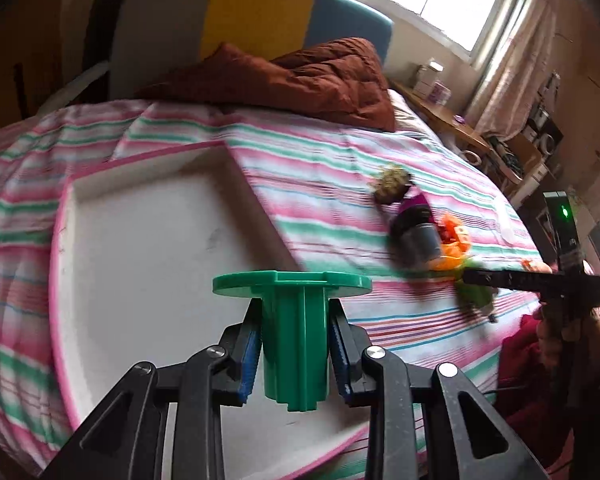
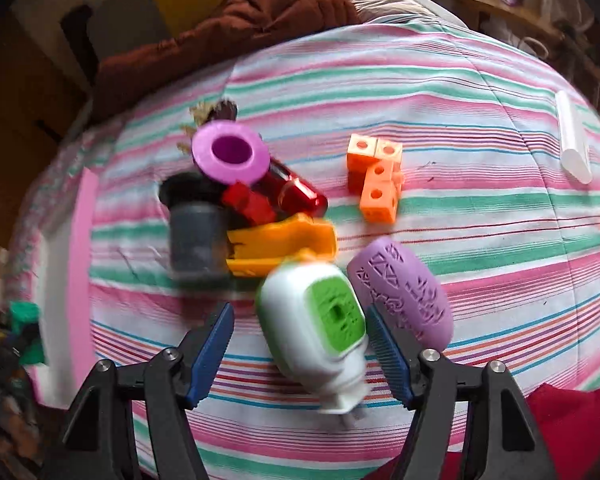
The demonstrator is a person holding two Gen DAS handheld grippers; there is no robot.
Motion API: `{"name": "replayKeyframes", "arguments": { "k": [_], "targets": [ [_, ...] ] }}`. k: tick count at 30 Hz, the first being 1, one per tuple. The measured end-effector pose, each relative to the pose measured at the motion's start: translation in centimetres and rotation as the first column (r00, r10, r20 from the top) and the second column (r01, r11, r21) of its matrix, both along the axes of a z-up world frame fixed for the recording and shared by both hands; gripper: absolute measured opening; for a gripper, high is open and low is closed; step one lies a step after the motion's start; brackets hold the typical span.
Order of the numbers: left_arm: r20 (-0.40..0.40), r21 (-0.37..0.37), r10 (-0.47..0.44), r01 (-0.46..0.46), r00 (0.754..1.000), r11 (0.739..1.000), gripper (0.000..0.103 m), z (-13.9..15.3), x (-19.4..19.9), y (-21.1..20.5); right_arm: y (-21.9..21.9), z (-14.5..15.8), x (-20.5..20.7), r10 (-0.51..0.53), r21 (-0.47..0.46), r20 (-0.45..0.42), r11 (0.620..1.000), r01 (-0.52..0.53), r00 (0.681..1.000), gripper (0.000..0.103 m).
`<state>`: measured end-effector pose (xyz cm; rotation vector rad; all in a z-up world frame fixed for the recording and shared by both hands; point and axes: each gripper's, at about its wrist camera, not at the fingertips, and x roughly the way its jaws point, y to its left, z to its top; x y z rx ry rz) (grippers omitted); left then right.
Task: Organize rigid objects
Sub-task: 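Place the green stand in the tray with the left gripper while the right gripper grasps the green-and-white plug device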
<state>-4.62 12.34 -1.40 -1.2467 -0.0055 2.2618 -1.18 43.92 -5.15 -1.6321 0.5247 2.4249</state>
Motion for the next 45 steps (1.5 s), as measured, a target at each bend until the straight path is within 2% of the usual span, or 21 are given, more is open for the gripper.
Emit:
{"name": "replayKeyframes", "arguments": {
  "k": [2, 3, 7, 12, 14, 16, 28, 31, 39, 42, 45],
  "targets": [
    [0.015, -0.006, 0.041, -0.041, 0.999, 0.999, 0.030, -0.5, -0.7, -1.7, -0.2, -0.9, -0.3, 0.013, 0.006, 0.030, 1.000, -0.013, 0.999, 0.046],
    [0.017, -0.007, 0.054, -0.054, 0.998, 0.999, 0.030, -0.7, -1.0, -2.3, -0.5, -1.1, -0.4, 0.019, 0.037, 0.045, 0.999, -0.021, 0.999, 0.042],
    [0.029, -0.006, 0.127, -0.127, 0.991, 0.992, 0.030, -1.2, -2.9, -5.1, -0.7, -1.2, -0.6, 0.038, 0.060, 0.045, 0.997, -0.041, 0.998, 0.043],
    [0.046, 0.015, 0.194, -0.195, 0.980, 0.981, 0.030, -1.3, -5.8, -7.8, 0.5, -1.2, -0.7, 0.004, 0.019, 0.041, 1.000, -0.005, 0.999, 0.046],
    [0.046, 0.002, 0.206, -0.206, 0.978, 0.979, 0.030, -1.3, -7.0, -8.2, 0.8, -1.3, -0.8, 0.000, 0.018, 0.040, 1.000, -0.001, 0.999, 0.048],
    [0.052, -0.005, 0.216, -0.216, 0.975, 0.976, 0.030, -1.5, -8.1, -8.3, 1.0, -1.2, -0.9, -0.003, 0.019, 0.037, 1.000, 0.003, 0.999, 0.054],
    [0.016, -0.098, 0.269, -0.266, 0.963, 0.959, 0.031, -3.6, -14.4, -7.2, 2.7, 0.3, -0.5, -0.011, 0.005, 0.012, 1.000, 0.010, 1.000, 0.055],
    [0.006, -0.118, 0.287, -0.284, 0.958, 0.951, 0.035, -3.5, -15.6, -7.3, 3.4, 0.6, -0.4, -0.011, 0.003, 0.007, 1.000, 0.011, 1.000, 0.056],
    [-0.056, -0.129, 0.285, -0.290, 0.957, 0.948, 0.039, -1.9, -12.6, -7.5, 2.4, 0.8, -0.2, -0.008, 0.029, 0.001, 1.000, 0.008, 1.000, 0.056],
    [-0.067, -0.122, 0.286, -0.292, 0.956, 0.949, 0.039, -1.6, -10.0, -7.7, 2.0, 0.9, 0.1, 0.000, 0.052, -0.015, 0.999, 0.001, 1.000, 0.042],
    [-0.085, -0.120, 0.265, -0.274, 0.961, 0.954, 0.039, -1.4, -7.1, -7.2, 0.9, 0.6, 0.3, 0.026, 0.085, -0.016, 0.996, -0.025, 1.000, 0.042]
  ]
}}
